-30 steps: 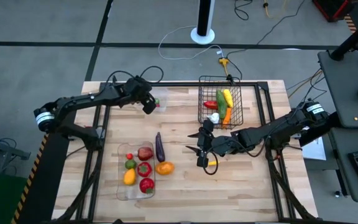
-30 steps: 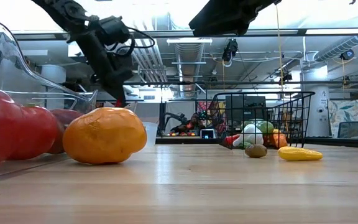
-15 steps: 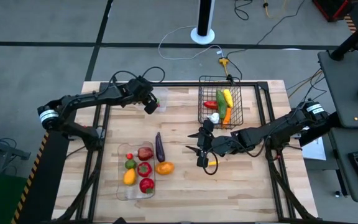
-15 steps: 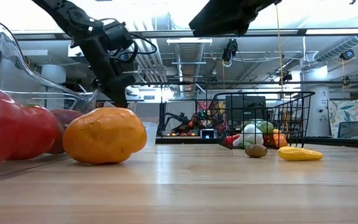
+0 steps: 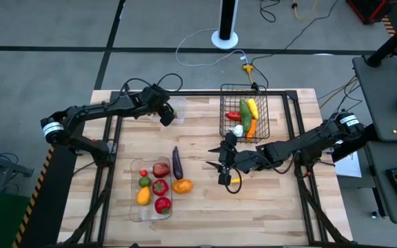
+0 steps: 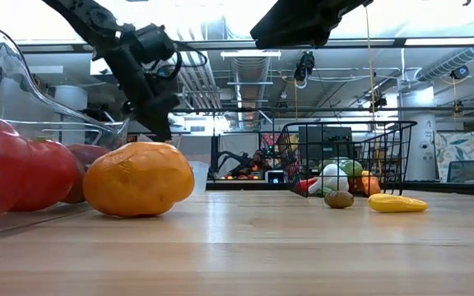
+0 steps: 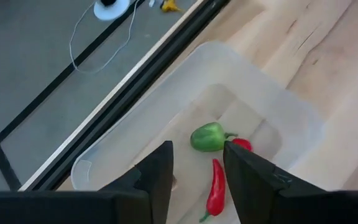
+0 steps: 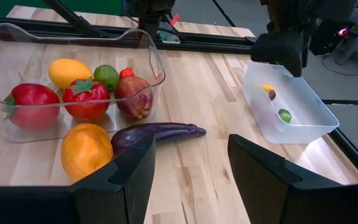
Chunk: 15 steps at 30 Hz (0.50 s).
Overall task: Sort produce into baskets
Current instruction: Put the potato into the wire basket
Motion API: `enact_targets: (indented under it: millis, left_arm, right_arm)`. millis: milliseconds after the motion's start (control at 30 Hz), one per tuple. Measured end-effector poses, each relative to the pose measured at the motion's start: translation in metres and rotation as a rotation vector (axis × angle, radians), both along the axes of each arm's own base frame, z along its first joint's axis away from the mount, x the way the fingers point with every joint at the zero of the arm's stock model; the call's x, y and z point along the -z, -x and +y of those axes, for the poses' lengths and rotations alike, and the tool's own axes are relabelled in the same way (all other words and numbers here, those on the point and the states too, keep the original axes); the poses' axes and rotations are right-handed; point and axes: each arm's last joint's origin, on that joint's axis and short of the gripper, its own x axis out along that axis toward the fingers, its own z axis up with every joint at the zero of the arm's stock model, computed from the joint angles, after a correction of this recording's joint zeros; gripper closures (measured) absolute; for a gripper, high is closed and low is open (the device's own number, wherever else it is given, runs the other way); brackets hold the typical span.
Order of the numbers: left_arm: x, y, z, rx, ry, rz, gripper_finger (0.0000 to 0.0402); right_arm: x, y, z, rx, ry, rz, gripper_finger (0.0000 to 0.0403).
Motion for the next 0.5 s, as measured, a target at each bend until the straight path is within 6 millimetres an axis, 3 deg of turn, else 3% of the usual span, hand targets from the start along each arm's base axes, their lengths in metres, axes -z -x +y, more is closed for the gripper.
enact_targets:
  millis: [200, 500]
  left_arm:
    - [-0.021, -0.007, -0.034, 0.104, -0.027, -0.086, 0.0265]
    - [-0.044, -0.018, -0.120, 0.361, 0.002, -0.227, 0.0265]
  right_arm:
    - [0.001, 0.001, 0.000, 0.004, -0.008, 0.009, 0.0209]
    - [0.006, 0.003, -0.001, 0.020, -0.028, 0.058, 0.0209]
